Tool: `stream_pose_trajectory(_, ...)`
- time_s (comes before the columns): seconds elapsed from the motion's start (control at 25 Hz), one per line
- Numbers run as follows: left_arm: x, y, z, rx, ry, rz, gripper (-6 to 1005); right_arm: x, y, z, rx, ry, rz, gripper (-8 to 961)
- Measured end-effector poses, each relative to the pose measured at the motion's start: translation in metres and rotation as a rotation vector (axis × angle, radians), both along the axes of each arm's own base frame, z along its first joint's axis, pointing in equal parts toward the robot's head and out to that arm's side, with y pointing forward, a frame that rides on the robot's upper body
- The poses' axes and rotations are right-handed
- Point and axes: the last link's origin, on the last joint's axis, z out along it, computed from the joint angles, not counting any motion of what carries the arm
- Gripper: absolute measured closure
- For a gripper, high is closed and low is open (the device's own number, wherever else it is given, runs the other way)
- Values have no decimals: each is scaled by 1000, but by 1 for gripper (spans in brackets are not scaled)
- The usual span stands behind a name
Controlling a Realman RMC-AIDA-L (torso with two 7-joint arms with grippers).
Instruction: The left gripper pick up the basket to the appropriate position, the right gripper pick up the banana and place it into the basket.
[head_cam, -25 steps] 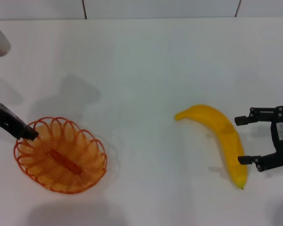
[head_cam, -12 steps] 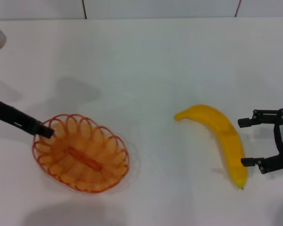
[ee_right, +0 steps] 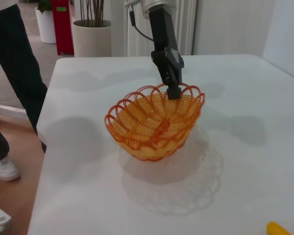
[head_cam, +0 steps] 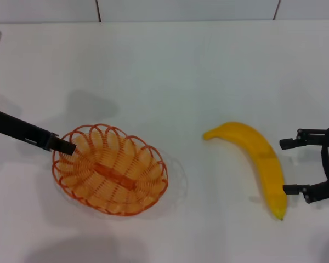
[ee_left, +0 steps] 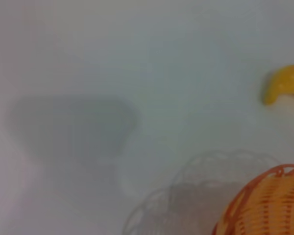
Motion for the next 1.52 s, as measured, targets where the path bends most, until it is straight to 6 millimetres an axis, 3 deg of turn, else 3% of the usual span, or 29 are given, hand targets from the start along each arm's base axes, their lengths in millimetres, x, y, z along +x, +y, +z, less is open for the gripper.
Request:
stream_pose_trajectory(0.28, -3, 5, -3, 49, 7, 58, 920, -2, 2, 0, 2, 2, 8, 59)
stream_pose_trajectory(0.84, 3, 9, -31, 43, -141, 136, 921, -3, 5, -1, 12, -3, 13, 59)
stream_pose_trajectory(1.52, -1, 6, -34, 41, -142, 208, 917, -1, 7, -4, 21, -12, 2, 59)
